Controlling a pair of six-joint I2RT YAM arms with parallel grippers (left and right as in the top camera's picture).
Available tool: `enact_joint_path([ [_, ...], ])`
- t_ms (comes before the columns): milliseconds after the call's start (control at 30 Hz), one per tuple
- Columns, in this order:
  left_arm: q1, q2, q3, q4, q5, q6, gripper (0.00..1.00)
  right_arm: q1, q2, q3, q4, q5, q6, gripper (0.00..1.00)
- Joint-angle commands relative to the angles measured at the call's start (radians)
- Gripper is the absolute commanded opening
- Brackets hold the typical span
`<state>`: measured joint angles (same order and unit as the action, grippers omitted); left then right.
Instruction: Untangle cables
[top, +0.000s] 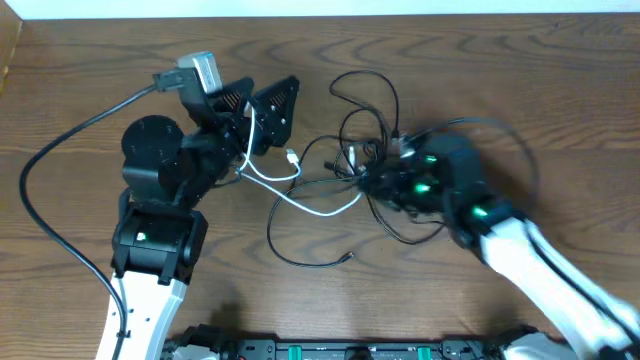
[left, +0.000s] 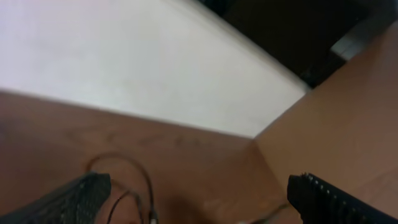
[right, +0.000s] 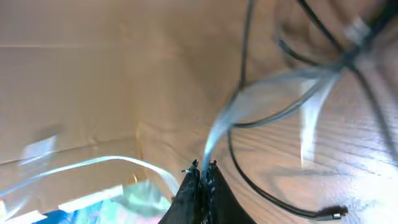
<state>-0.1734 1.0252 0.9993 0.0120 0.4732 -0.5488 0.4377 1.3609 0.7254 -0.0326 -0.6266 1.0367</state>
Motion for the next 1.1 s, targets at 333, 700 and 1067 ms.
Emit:
enact_joint_path([
  [333,0.005,0.047,0.020,-0.172,0.006,0.016,0.98,-0.126,-0.403,0.009,-0.311,0.240,-0.439,0.01],
  [700,-0.088,0.211,0.019,-0.195,0.002,-0.060,0.98,-0.148,-0.427,0.008,-0.292,-0.234,-0.806,0.01],
  [1067,-0.114,0.378,0.019,-0.608,-0.929,0.037,0.98,-0.153,-0.417,0.008,-0.435,-0.167,-0.836,0.01],
])
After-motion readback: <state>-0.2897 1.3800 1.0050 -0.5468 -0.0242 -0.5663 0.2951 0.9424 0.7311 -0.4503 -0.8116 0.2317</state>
